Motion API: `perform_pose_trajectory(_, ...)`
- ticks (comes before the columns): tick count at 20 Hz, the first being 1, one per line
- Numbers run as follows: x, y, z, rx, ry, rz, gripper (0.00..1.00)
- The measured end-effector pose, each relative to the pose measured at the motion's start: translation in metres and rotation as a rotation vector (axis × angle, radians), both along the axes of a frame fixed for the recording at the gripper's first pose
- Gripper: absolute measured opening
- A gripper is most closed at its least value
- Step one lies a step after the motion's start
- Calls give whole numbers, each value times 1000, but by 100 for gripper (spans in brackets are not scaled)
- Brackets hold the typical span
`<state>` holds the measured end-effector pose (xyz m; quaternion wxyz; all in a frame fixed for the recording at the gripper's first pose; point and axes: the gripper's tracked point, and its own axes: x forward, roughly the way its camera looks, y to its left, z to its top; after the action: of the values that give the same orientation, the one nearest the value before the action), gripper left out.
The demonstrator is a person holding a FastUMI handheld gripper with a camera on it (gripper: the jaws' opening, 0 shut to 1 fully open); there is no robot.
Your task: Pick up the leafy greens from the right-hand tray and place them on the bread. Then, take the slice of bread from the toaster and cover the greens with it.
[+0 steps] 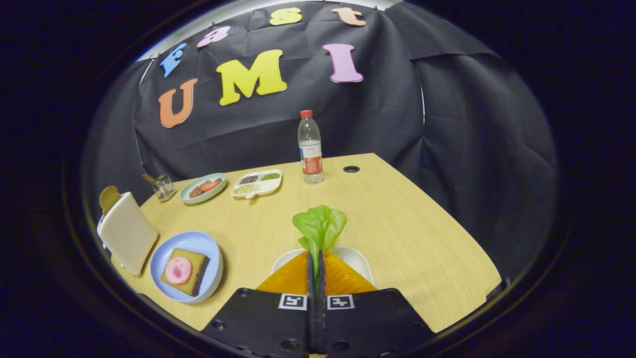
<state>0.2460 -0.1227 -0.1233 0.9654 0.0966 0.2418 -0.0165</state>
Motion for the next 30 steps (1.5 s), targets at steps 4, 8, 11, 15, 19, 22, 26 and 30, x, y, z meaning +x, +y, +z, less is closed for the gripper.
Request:
perform_pose_trajectory(4, -8, 30, 29, 18, -51, 29, 0)
perform_pose_trajectory(8, -13, 72, 44, 6, -59, 56, 0)
perform_pose_trajectory(11, -13, 107, 46, -35, -49, 74, 0)
perform_pose_trajectory(15, -10, 148, 42, -96, -21, 87, 0)
perform_pose_trajectory(19, -6, 176, 26, -193, 33, 94, 0)
perform_pose_trajectory(22, -1, 184, 15, -274, 66, 62, 0)
perform_pose_trajectory(26, 0, 199, 1, -303, 93, 42, 0)
perform_pose_trajectory(30, 0, 228, -3, -200, 93, 62, 1)
